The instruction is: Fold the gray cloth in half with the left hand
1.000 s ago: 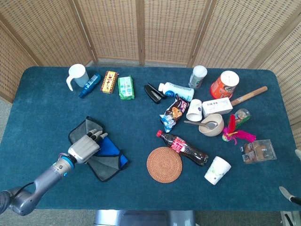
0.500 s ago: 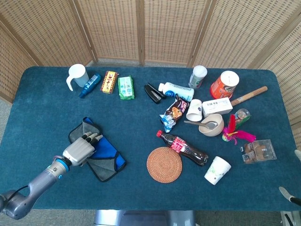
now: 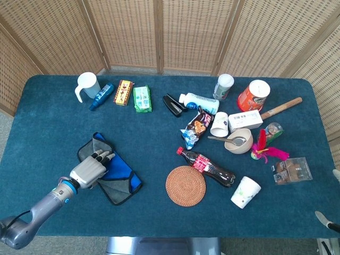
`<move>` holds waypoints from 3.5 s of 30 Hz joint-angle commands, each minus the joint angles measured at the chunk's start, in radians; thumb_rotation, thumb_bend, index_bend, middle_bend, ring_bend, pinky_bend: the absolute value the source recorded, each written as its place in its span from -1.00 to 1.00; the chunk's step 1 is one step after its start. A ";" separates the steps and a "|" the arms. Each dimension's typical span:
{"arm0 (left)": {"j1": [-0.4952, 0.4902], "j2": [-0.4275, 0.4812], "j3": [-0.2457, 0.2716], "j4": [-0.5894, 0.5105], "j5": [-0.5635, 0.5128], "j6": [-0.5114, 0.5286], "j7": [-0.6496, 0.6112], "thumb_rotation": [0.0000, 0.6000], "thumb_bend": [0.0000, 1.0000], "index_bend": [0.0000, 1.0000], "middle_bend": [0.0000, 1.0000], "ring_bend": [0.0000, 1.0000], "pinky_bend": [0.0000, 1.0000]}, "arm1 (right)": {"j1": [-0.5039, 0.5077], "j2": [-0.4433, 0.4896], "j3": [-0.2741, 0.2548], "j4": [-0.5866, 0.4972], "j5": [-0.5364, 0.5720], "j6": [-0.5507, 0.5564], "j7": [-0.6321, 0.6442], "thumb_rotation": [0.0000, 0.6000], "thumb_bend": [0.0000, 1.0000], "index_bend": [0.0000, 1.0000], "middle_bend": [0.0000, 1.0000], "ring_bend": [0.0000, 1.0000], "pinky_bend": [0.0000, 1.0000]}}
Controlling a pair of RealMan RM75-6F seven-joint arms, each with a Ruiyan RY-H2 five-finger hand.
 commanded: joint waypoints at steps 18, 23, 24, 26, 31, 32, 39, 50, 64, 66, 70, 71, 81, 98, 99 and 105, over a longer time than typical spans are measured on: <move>0.041 0.041 -0.001 -0.021 0.039 -0.005 -0.026 1.00 -0.19 -0.22 -1.00 -1.00 -0.78 | -0.001 0.000 -0.004 -0.002 -0.007 0.001 -0.006 1.00 -1.00 -0.93 -1.00 -1.00 -1.00; 0.053 0.055 -0.004 -0.028 0.077 -0.001 -0.079 1.00 -0.18 -0.42 -1.00 -1.00 -0.78 | -0.001 0.000 -0.005 -0.003 -0.008 -0.001 -0.009 1.00 -1.00 -0.93 -1.00 -1.00 -1.00; 0.055 0.059 -0.003 -0.028 0.088 -0.001 -0.090 1.00 -0.18 -0.44 -1.00 -1.00 -0.79 | -0.001 0.000 -0.005 -0.004 -0.008 -0.001 -0.009 1.00 -1.00 -0.93 -1.00 -1.00 -1.00; 0.057 0.068 -0.002 -0.032 0.106 -0.003 -0.111 1.00 -0.18 -0.46 -1.00 -1.00 -0.79 | 0.000 0.000 -0.006 -0.004 -0.009 -0.001 -0.010 1.00 -1.00 -0.93 -1.00 -1.00 -1.00; 0.060 0.090 -0.005 -0.049 0.132 -0.009 -0.156 1.00 -0.19 -0.46 -1.00 -1.00 -0.79 | 0.000 0.001 -0.007 -0.007 -0.011 -0.003 -0.013 1.00 -1.00 -0.93 -1.00 -1.00 -1.00; 0.061 0.095 -0.006 -0.052 0.139 -0.009 -0.166 1.00 -0.19 -0.46 -1.00 -1.00 -0.78 | 0.000 0.001 -0.007 -0.007 -0.010 -0.003 -0.013 1.00 -1.00 -0.93 -1.00 -1.00 -1.00; 0.072 0.092 -0.041 -0.040 0.192 0.040 -0.218 1.00 -0.18 -0.47 -1.00 -1.00 -0.77 | 0.001 0.002 -0.008 -0.008 -0.012 -0.004 -0.010 1.00 -1.00 -0.93 -1.00 -1.00 -1.00; 0.044 -0.006 -0.126 0.039 0.165 0.041 -0.178 1.00 -0.18 -0.51 -1.00 -1.00 -0.77 | 0.000 0.005 -0.009 -0.006 -0.012 -0.002 -0.002 1.00 -1.00 -0.93 -1.00 -1.00 -1.00; -0.034 -0.164 -0.179 0.115 0.085 -0.057 -0.043 1.00 -0.19 -0.55 -1.00 -1.00 -0.77 | 0.002 0.004 -0.008 -0.011 -0.006 -0.007 -0.007 1.00 -1.00 -0.93 -1.00 -1.00 -1.00; -0.039 -0.158 -0.178 0.105 0.082 -0.064 -0.042 1.00 -0.19 -0.55 -1.00 -1.00 -0.77 | 0.001 0.004 -0.007 -0.010 -0.004 -0.005 -0.005 1.00 -1.00 -0.93 -1.00 -1.00 -1.00; -0.047 -0.147 -0.173 0.089 0.084 -0.071 -0.025 1.00 -0.19 -0.56 -1.00 -1.00 -0.77 | 0.004 0.003 -0.009 -0.008 -0.008 -0.010 -0.008 1.00 -1.00 -0.93 -1.00 -1.00 -1.00; -0.049 -0.145 -0.170 0.087 0.088 -0.071 -0.017 1.00 -0.19 -0.56 -1.00 -1.00 -0.77 | 0.004 0.002 -0.009 -0.009 -0.010 -0.011 -0.009 1.00 -1.00 -0.93 -1.00 -1.00 -1.00; -0.049 -0.152 -0.149 0.083 0.114 -0.055 0.033 1.00 -0.25 -0.62 -1.00 -1.00 -0.76 | 0.003 0.002 -0.009 -0.011 -0.008 -0.009 -0.012 1.00 -1.00 -0.93 -1.00 -1.00 -1.00; -0.016 -0.087 -0.086 0.006 0.181 -0.038 -0.055 1.00 -0.28 -0.64 -1.00 -1.00 -0.73 | 0.002 0.002 -0.010 -0.012 -0.012 -0.007 -0.015 1.00 -1.00 -0.93 -1.00 -1.00 -1.00; -0.013 -0.081 -0.081 0.001 0.189 -0.034 -0.065 1.00 -0.28 -0.64 -1.00 -1.00 -0.73 | 0.002 0.002 -0.011 -0.013 -0.013 -0.007 -0.016 1.00 -1.00 -0.93 -1.00 -1.00 -1.00; 0.006 -0.032 -0.048 -0.028 0.253 -0.009 -0.125 1.00 -0.28 -0.64 -1.00 -1.00 -0.73 | 0.003 0.000 -0.011 -0.014 -0.013 -0.010 -0.024 1.00 -1.00 -0.93 -1.00 -1.00 -1.00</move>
